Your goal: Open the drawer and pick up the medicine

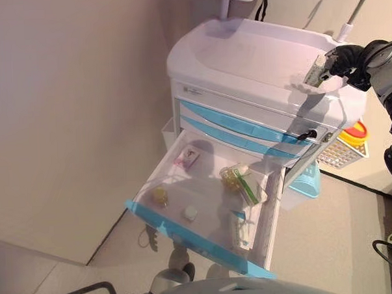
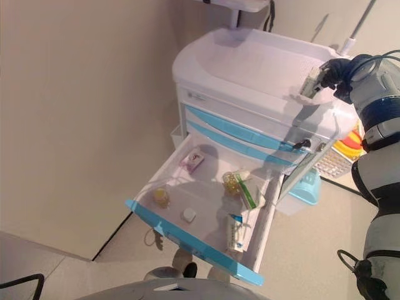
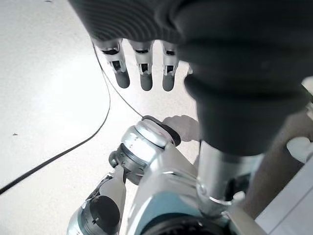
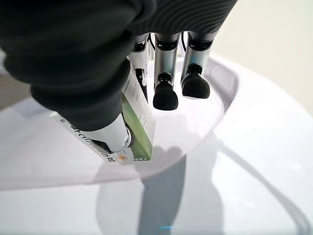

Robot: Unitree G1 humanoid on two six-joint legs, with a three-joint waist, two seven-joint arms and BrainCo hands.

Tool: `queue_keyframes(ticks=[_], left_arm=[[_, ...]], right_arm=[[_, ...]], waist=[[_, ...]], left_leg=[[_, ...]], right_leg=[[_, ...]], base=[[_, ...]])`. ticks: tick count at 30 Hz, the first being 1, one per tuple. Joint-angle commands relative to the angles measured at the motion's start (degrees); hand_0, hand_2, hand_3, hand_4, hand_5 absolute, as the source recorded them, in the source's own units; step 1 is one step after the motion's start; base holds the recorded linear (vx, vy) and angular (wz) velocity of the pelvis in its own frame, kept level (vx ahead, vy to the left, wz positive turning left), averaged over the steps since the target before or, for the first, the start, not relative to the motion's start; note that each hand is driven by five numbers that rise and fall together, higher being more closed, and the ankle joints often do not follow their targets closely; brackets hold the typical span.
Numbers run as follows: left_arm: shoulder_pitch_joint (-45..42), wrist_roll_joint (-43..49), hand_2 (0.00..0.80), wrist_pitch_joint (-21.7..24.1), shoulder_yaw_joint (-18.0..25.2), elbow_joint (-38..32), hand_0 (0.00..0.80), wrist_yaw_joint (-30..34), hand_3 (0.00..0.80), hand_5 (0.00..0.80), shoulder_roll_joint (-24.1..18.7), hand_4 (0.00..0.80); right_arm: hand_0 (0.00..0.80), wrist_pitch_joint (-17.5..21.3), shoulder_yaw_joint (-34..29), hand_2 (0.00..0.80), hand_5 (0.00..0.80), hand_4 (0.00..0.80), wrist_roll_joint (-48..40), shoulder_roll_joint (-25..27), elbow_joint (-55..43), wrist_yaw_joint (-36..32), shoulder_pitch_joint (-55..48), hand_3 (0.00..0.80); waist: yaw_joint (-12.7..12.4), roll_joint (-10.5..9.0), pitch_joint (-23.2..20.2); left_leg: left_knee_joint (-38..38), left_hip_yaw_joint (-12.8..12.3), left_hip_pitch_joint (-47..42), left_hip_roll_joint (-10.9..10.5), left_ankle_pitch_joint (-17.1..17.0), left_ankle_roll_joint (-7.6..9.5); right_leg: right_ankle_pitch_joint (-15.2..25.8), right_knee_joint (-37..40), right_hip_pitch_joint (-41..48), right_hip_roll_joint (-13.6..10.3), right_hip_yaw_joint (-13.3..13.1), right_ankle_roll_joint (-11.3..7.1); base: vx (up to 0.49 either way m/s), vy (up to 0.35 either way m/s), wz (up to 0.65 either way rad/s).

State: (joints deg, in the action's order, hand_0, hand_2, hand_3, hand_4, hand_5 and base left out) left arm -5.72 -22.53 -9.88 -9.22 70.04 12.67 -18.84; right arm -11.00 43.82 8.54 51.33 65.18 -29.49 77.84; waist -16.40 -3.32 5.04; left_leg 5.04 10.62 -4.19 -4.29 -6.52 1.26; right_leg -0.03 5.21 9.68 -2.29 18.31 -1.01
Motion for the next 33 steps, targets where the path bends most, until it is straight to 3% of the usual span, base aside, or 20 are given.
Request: queue_keyframes(ticks=[1, 22, 33], left_arm=[[-0.8, -0.1, 0.0, 0.1, -1.7, 2.8, 0.0, 0.3, 0.0, 0.0, -3.3, 0.0], [0.0, -0.5, 0.0, 0.4, -3.0, 1.3, 0.0, 0.6, 0.0, 0.0, -3.4, 0.0], [-0.1, -0.2, 0.0, 0.3, -3.7, 1.5, 0.0, 0.7, 0.0, 0.0, -3.2, 0.0]], right_arm=[[0.8, -0.3, 7.6, 0.8, 0.8, 0.8, 3.8, 1.9, 1.2, -2.2, 10.6, 0.8], [0.8, -0.8, 6.6, 0.8, 0.8, 0.8, 6.0, 3.0, 2.1, -5.0, 8.3, 0.8], [0.8, -1.6, 4.7, 0.8, 0.8, 0.8, 3.8, 2.6, 3.2, 0.7, 7.9, 0.8]], waist=[[-2.0, -3.43, -1.5], [-1.2, -3.33, -1.4], [-1.5, -3.04, -1.1]], left_leg=[[0.0, 1.1, -2.3, -1.1, 5.0, -0.47], [0.0, 0.5, -2.3, -0.8, 4.9, -0.73], [0.0, 0.6, -2.4, -0.7, 5.0, -0.8]], right_leg=[[0.7, -3.7, -0.7, -2.8, -0.2, -1.85], [0.8, -3.4, -1.0, -2.7, -0.7, -1.85], [0.7, -3.3, -1.0, -2.7, -0.6, -1.8]], base=[[0.003, 0.01, 0.05], [0.0, 0.003, 0.02], [0.003, 0.0, 0.0]])
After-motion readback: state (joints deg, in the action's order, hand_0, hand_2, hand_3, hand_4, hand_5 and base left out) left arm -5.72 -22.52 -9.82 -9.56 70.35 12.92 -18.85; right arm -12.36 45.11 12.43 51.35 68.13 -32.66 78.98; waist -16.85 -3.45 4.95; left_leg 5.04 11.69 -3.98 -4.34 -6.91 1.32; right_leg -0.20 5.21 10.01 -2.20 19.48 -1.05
